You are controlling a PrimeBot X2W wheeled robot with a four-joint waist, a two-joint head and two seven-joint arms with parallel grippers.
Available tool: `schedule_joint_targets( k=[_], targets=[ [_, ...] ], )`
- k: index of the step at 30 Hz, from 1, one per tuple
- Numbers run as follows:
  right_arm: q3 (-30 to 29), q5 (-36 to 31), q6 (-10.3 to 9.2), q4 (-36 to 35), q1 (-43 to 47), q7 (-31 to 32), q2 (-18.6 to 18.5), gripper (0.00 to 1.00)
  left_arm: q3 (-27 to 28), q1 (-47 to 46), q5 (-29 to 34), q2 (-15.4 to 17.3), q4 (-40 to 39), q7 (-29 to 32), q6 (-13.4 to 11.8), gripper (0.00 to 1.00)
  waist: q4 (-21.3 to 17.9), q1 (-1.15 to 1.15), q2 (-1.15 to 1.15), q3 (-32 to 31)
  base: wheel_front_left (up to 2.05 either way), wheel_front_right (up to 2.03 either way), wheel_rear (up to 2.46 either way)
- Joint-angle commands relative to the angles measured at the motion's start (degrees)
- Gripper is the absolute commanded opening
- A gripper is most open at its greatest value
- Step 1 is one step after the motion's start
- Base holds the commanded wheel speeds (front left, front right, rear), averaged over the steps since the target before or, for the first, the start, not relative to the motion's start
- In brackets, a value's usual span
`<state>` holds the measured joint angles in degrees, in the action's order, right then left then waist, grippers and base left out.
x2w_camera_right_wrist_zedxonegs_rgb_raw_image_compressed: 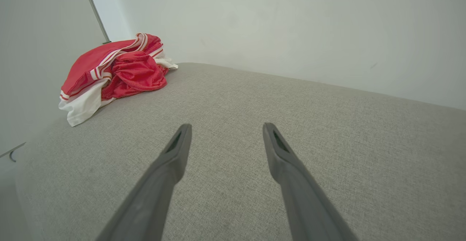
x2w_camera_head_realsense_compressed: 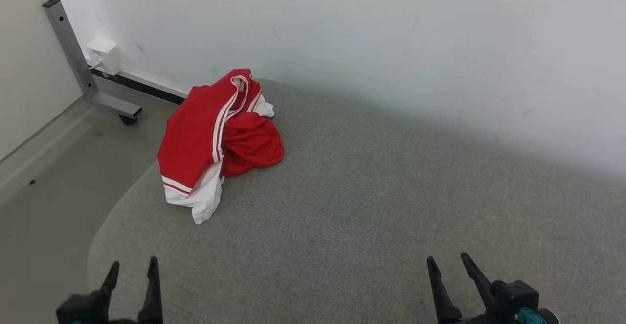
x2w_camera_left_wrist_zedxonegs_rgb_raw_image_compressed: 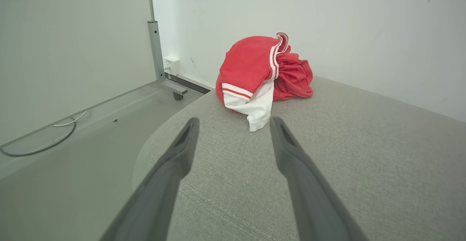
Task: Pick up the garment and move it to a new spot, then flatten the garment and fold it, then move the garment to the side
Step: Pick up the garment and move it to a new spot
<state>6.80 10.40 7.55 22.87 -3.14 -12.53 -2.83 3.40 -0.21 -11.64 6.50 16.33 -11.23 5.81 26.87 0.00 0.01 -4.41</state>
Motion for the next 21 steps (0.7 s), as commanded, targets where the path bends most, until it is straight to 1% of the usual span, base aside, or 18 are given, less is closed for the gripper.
schedule_joint_targets(
  k=[1, 4, 5, 7, 9, 10, 12, 15, 16, 19, 21],
  targets=[
    [0.14, -1.02, -0.12, -0.84, 0.08, 0.55, -0.10, 1.00, -0.41, -3.58, -2.30, 1.38, 0.57, 3.15, 0.74, 1.00, -1.43, 0.00, -0.01, 2.03, 0.00, 0.00, 0.00],
    [0.79, -2.77, -0.12, -2.93, -2.47, 1.97, -0.11, 1.00, -0.18, -9.13, -6.08, 3.33, 1.42, 7.81, 1.24, 1.00, -4.54, 0.00, -0.01, 6.29, 0.00, 0.00, 0.00],
    [0.79, -2.77, -0.12, -2.93, -2.47, 1.97, -0.11, 1.00, -0.18, -9.13, -6.08, 3.33, 1.42, 7.81, 1.24, 1.00, -4.54, 0.00, -0.01, 6.29, 0.00, 0.00, 0.00],
    [1.48, -3.67, -0.12, -4.45, -4.09, 2.94, -0.13, 1.00, -0.01, -12.96, -10.36, 4.76, 1.74, 10.74, 1.59, 1.00, -7.14, 0.00, -0.01, 9.51, 0.00, 0.00, 0.00],
    [2.39, -4.48, -0.12, -5.99, -5.80, 3.70, -0.12, 1.00, -0.63, -16.06, -15.24, 7.24, 2.40, 14.68, 1.59, 1.00, -10.00, 0.00, -0.01, 12.78, 0.00, 0.00, 0.00],
    [2.64, -4.94, -0.12, -6.85, -6.79, 4.02, -0.14, 1.00, 0.26, -18.09, -18.82, 8.10, 2.47, 16.21, 1.63, 1.00, -11.30, 0.00, -0.01, 14.44, 0.00, 0.00, 0.00],
    [3.20, -5.81, -0.12, -8.37, -8.49, 4.67, -0.15, 1.00, 1.56, -20.91, -23.54, 11.26, 3.20, 19.68, 1.66, 1.00, -13.82, 0.00, -0.01, 17.58, 0.00, 0.00, 0.00],
    [4.11, -6.19, -0.12, -10.31, -10.31, 5.27, -0.13, 1.00, 6.11, -24.78, -34.87, 12.88, 3.86, 26.00, 1.68, 1.00, -17.67, 0.00, -0.01, 21.90, 0.00, 0.00, 0.00],
    [4.56, -6.20, -0.12, -10.87, -10.98, 5.37, -0.14, 1.00, 7.48, -25.70, -37.58, 14.43, 3.38, 28.32, 1.68, 1.00, -19.12, 0.00, -0.01, 23.26, 0.00, 0.00, 0.00],
    [4.79, -5.90, -0.12, -12.57, -12.63, 5.08, -0.11, 1.00, 10.95, -27.20, -44.08, 18.42, 1.96, 35.07, 1.50, 1.00, -22.46, 0.00, -0.01, 26.96, 0.00, 0.00, 0.00],
    [4.61, -5.37, -0.12, -13.42, -13.07, 4.73, -0.10, 1.00, 13.27, -29.40, -46.11, 20.91, 1.75, 37.11, 0.54, 1.00, -24.30, 0.00, -0.01, 29.15, 0.00, 0.00, 0.00]
  ],
)
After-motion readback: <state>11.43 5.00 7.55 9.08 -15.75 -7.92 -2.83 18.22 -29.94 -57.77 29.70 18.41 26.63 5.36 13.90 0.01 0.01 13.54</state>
